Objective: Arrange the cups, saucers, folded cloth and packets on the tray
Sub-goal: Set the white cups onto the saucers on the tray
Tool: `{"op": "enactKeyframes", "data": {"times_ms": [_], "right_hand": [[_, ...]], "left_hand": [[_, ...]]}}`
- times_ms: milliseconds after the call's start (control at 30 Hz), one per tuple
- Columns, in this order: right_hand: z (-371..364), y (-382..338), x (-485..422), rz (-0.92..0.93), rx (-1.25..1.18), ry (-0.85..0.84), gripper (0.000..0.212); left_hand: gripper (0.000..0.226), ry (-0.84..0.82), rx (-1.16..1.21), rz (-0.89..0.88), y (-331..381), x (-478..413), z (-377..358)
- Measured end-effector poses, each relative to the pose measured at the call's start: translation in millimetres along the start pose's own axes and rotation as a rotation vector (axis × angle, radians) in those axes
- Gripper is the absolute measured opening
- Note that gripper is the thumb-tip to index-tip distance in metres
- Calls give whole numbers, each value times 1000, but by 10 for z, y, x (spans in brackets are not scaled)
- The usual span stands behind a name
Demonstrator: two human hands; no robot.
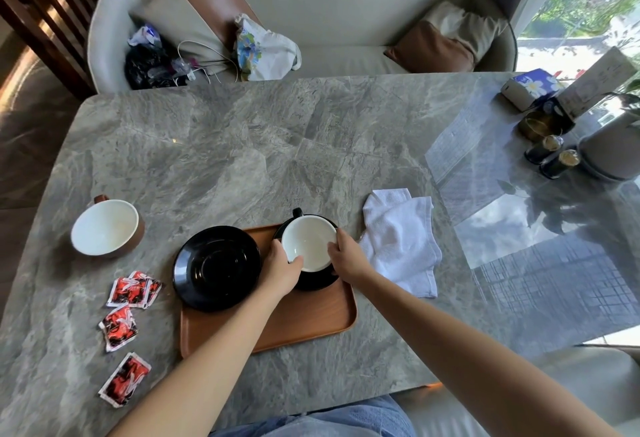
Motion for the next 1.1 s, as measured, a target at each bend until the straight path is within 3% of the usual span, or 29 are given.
{"op": "enactKeyframes", "data": {"times_ms": [333, 433, 533, 700, 867, 1100], "right_hand": [[-17, 14, 0, -9, -1, 4, 3], [0, -8, 10, -37, -38, 7, 14], [39, -41, 36, -19, -63, 125, 32], [38, -342, -11, 244, 87, 267, 40], [-291, -841, -158, 468, 100, 146, 35], [-1101, -1507, -416, 511, 91, -248, 37]], "left_hand": [[46, -40, -12, -4, 29, -21, 37], [48, -50, 9, -6, 20, -29, 45], [50, -67, 60, -16, -14, -38, 82], [58, -6, 203, -103, -45, -71, 308], [42, 148, 418, -126, -185, -127, 732], [27, 479, 649, -2, -892, -206, 1600]]}}
Point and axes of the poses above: each hand's wrist, its own x-axis away from the middle knuckle, its own z-axis out of the back of the hand, y = z × x, the point moved 1 cm from there along -x, towards the middle knuckle, and after that the axes turned 6 degrees about z, right-handed, at the moved point
